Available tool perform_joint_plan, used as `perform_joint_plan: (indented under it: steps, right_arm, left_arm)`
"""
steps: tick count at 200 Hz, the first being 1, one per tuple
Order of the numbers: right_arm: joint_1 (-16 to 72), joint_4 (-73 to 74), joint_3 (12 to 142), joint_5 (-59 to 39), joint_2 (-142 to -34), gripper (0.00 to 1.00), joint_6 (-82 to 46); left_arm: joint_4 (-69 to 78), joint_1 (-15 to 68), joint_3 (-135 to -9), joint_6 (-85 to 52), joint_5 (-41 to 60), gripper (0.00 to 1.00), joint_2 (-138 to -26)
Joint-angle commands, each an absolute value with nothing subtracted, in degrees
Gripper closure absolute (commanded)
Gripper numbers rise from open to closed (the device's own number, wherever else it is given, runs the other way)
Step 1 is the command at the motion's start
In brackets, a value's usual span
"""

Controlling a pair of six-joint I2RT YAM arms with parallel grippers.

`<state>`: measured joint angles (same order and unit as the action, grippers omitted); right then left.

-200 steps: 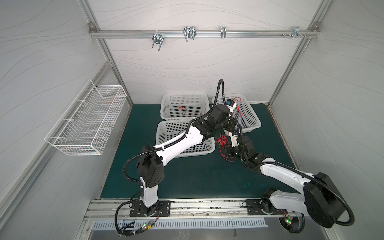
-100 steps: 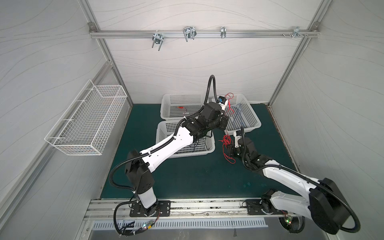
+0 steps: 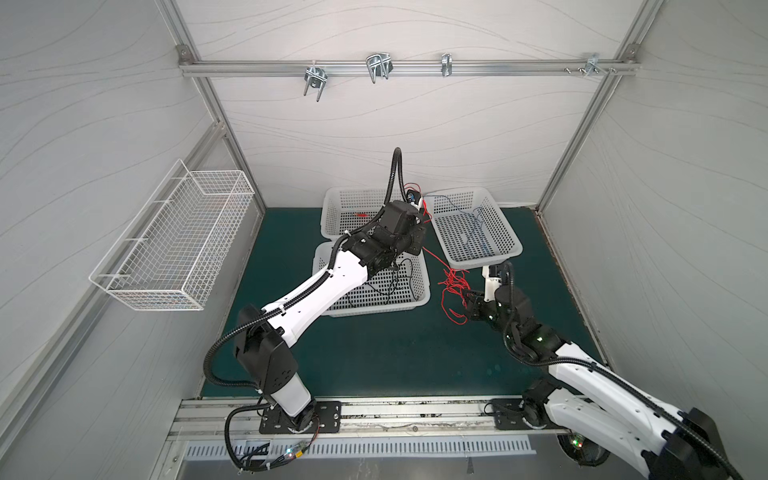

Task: Untangle the cables

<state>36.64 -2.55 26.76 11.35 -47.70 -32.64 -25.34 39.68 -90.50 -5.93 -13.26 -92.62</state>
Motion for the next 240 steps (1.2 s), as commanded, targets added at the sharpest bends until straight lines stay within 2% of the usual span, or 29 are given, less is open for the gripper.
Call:
perform_joint_plan:
  steps: [1,34,57,83,126,146,159,175,194,218,240]
  right_arm:
    - [35.44,-20.94,24.61,21.09,-46.51,1.0,-36.4]
    - [35.25,-21.8,25.3,19.07,-42.71,1.0,-35.0]
    - [35.29,-17.54,25.74,12.56,-41.83,1.0,-30.7]
    - [35.27,-15.29,27.08,9.5,-46.07,1.0,-29.28]
    - [35.29,-13.89,29.0,8.84,-56.06,1.0,-30.58]
    - [35.26,-12.78,29.0,8.59,-58.35,0.93,-30.89]
    - [35.23,-11.84,28.62,8.1,-58.62,0.85,-30.84]
    - [35.09,-11.44,28.14,8.08,-57.82,0.66,-30.83]
    - [34.77,-11.43,27.39,8.28,-56.17,0.51,-30.86]
    - [34.47,-10.18,26.49,7.19,-54.78,0.43,-30.43]
    - [34.53,-4.61,24.27,2.36,-54.6,0.42,-29.29]
  left_arm:
    - [-20.14,34.01,-92.85,-2.55,-27.13,1.0,-87.39]
    - [-20.55,32.4,-90.85,-2.42,-28.72,1.0,-86.4]
    - [-16.93,32.98,-86.73,-2.82,-18.74,1.0,-85.55]
    - [-11.08,37.34,-82.24,-0.26,-13.17,1.0,-86.14]
    - [-12.18,41.16,-84.39,0.56,-9.85,1.0,-89.92]
    - [-11.6,41.21,-84.38,0.0,-8.53,1.0,-90.42]
    - [-11.41,41.3,-84.29,0.12,-8.76,1.0,-90.63]
    - [-12.09,41.28,-84.61,0.51,-9.9,1.0,-91.15]
    - [-13.16,41.31,-85.07,0.63,-10.8,1.0,-91.78]
    - [-13.34,41.3,-85.16,0.33,-10.74,1.0,-91.96]
    - [-13.31,41.25,-85.43,0.33,-10.63,1.0,-92.1]
